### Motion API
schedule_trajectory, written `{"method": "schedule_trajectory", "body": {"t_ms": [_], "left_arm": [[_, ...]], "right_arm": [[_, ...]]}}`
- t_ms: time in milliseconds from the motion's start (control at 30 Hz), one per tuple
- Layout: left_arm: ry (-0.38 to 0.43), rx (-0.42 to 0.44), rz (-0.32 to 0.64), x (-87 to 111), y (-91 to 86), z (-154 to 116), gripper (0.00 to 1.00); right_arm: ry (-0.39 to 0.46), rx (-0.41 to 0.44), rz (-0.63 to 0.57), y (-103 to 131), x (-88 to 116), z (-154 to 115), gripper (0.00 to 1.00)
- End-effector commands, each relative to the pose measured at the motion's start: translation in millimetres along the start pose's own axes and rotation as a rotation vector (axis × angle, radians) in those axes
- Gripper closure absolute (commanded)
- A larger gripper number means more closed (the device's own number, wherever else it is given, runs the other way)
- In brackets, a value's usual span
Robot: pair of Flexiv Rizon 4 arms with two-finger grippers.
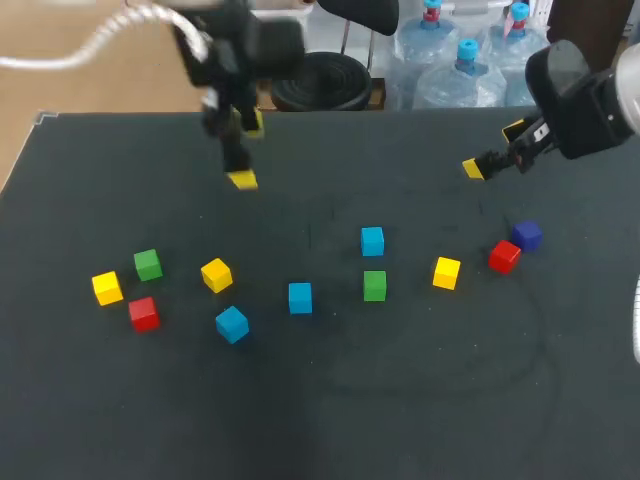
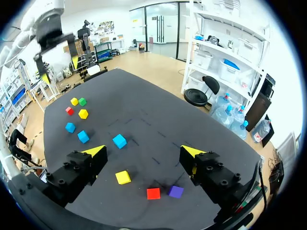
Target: Place the blue cubes, place green cubes on the blue cubes, place the yellow cubes on the green cubes, then place the red cubes on the yellow cubes, and place purple cube on the red cubes.
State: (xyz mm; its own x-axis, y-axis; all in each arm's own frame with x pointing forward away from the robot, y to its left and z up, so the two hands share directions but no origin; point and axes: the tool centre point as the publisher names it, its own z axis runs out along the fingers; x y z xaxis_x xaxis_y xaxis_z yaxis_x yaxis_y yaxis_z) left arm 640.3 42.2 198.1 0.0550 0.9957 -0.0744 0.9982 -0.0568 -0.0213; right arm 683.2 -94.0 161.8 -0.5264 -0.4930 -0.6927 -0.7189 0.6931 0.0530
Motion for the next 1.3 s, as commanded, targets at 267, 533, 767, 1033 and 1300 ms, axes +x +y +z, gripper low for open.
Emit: {"method": "schedule_trajectory", "body": {"t_ms": [267,533,767,1033,1300], "left_arm": [[0.275,0.176,0.164,-31.9,5.9,71.8,0.0],[0.171,0.181,0.009,-17.4,-3.3,89.0,0.0],[0.045,0.15,-0.162,-7.6,-22.8,106.1,0.0],[0.0,0.083,-0.202,-15.3,-42.7,117.3,0.0],[-0.061,0.052,-0.251,-20.6,-49.5,124.8,0.0]], "right_arm": [[0.001,0.007,0.001,1.5,0.5,-1.5,0.0],[0.001,0.007,0.001,1.5,0.5,-1.5,0.0],[0.001,0.007,0.001,1.5,0.5,-1.5,0.0],[0.001,0.007,0.001,1.5,0.5,-1.5,0.0],[0.001,0.007,0.001,1.5,0.5,-1.5,0.0]]}}
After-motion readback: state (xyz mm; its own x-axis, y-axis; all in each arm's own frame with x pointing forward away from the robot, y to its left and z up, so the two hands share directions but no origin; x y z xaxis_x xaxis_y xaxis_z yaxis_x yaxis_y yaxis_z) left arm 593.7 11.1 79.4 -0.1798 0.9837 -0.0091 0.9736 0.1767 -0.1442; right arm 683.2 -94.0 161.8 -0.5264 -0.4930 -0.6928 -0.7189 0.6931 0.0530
